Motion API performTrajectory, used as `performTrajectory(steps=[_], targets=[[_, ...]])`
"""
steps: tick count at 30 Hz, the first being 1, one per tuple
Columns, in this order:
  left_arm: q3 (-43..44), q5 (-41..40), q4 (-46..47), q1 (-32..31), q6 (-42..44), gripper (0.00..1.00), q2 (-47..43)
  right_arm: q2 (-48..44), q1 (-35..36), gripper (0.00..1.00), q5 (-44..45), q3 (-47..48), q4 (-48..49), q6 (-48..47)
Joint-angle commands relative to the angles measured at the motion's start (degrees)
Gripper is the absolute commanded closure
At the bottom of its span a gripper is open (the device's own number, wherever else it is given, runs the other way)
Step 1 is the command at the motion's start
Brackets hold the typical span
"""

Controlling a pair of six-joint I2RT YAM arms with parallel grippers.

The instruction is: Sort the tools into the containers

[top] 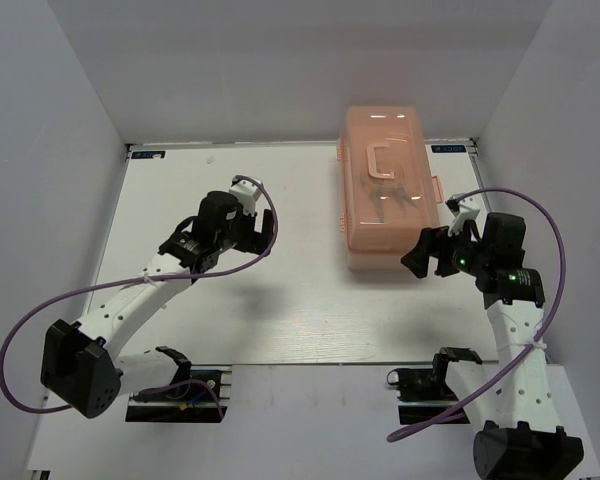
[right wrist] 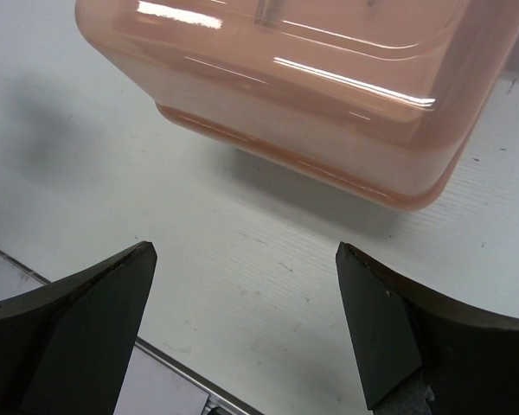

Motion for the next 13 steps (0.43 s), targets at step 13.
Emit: performTrajectory(steps=[13], targets=[[-0.8, 1.54, 1.04, 0.2, 0.48, 0.01, -2.55, -1.83, 0.12, 0.09, 3.08, -1.49, 0.92, -0.98]])
